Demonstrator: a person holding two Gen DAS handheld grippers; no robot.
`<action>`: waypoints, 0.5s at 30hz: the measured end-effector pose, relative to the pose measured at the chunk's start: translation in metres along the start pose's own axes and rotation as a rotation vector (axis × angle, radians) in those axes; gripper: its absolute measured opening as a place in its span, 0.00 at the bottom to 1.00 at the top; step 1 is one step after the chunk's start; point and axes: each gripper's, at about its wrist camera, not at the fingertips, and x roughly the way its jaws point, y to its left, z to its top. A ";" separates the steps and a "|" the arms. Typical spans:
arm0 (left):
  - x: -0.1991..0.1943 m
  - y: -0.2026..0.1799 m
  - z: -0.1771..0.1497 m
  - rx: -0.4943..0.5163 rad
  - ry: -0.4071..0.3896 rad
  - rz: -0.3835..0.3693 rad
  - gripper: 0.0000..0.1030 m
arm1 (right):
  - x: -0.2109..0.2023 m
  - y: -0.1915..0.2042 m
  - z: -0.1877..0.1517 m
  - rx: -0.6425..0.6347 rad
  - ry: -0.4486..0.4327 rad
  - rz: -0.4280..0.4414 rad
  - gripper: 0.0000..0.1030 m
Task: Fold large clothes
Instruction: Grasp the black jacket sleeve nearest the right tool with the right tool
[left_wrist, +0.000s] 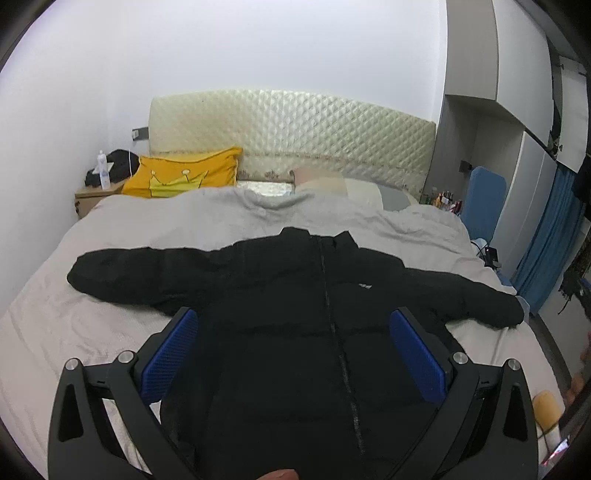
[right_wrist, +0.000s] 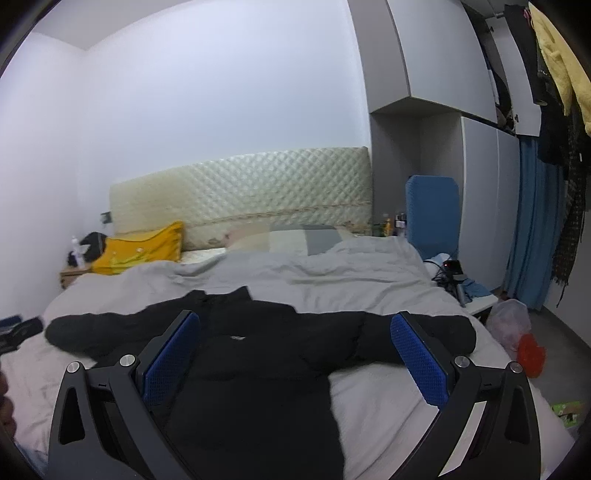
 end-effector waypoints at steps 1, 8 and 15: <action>0.003 0.003 -0.001 0.000 -0.001 0.006 1.00 | 0.008 -0.004 0.001 -0.002 0.000 -0.004 1.00; 0.035 0.024 -0.010 -0.057 0.011 -0.004 1.00 | 0.066 -0.042 -0.001 0.046 -0.012 -0.036 1.00; 0.065 0.036 -0.019 -0.116 0.072 -0.021 1.00 | 0.126 -0.102 -0.014 0.197 0.005 -0.054 1.00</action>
